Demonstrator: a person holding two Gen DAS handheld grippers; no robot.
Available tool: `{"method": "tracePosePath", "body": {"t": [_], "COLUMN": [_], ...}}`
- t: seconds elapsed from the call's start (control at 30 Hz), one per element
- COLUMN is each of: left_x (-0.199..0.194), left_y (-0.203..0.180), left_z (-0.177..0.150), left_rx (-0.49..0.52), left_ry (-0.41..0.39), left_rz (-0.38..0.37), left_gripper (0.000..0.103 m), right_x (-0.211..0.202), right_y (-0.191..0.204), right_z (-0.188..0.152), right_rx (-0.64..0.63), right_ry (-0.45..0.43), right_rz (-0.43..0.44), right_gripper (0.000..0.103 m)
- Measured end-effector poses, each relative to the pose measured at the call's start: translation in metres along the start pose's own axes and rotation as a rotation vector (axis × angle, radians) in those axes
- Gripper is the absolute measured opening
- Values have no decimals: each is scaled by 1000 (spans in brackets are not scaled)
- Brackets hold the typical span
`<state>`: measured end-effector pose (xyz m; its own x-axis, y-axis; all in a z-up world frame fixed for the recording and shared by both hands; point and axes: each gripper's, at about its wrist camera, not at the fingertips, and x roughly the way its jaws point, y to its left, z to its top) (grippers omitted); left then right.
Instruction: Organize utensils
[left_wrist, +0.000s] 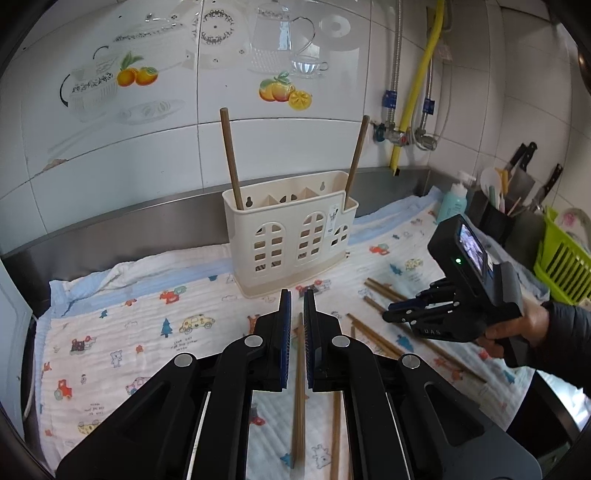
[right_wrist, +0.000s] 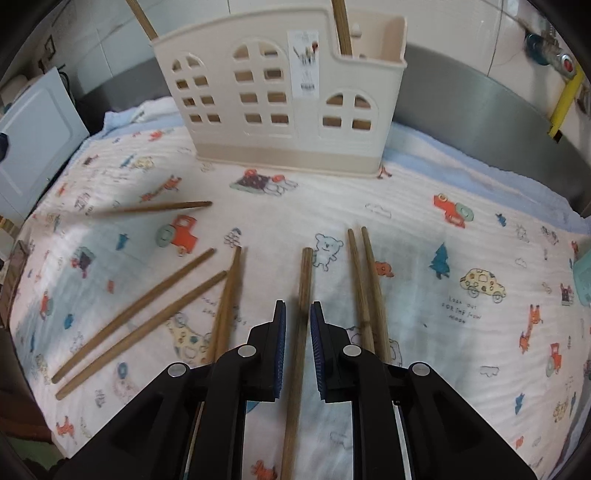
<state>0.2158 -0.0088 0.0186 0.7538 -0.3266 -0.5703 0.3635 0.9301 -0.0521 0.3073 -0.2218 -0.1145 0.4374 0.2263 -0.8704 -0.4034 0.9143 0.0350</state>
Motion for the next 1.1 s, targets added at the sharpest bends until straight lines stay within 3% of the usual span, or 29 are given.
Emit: {"method": "tracePosePath", "body": {"t": [0.13, 0.3, 0.5, 0.83, 1.1], "left_x": [-2, -3, 3, 19, 31], "left_y": [3, 8, 9, 1, 3], "left_z": [-3, -16, -49, -110, -130], "left_rx": [-4, -34, -62, -79, -106], "left_ry": [2, 34, 111, 251, 302], "left_rz": [3, -14, -51, -72, -62], "left_gripper": [6, 8, 8, 9, 9], "right_x": [4, -10, -56, -160, -205], "right_y": [0, -1, -3, 7, 17], "right_z": [0, 2, 8, 14, 23], "right_rx": [2, 11, 34, 25, 9], "right_ry": [5, -36, -154, -424, -540], "right_rz": [-13, -18, -27, -76, -83], "right_gripper": [7, 7, 7, 7, 7]}}
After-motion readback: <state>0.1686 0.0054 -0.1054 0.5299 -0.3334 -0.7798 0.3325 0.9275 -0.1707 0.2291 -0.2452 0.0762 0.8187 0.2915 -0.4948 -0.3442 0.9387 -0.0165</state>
